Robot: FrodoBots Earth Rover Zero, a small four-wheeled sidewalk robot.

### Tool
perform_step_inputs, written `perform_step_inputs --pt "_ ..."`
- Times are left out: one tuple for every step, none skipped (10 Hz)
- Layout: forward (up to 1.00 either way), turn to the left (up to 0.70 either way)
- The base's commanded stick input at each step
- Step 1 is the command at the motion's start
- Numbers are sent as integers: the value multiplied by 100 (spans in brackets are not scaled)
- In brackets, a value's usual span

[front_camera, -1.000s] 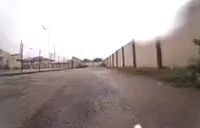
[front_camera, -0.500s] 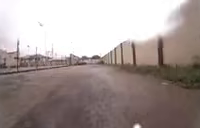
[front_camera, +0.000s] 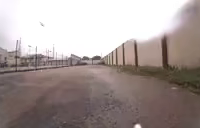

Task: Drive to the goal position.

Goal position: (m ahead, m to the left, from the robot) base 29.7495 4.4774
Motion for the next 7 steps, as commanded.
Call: perform_step_inputs --pt "70 2" --pt "70 2" --pt "70 2" --pt "70 2" --pt "70 2" --pt "70 2" --pt "70 2"
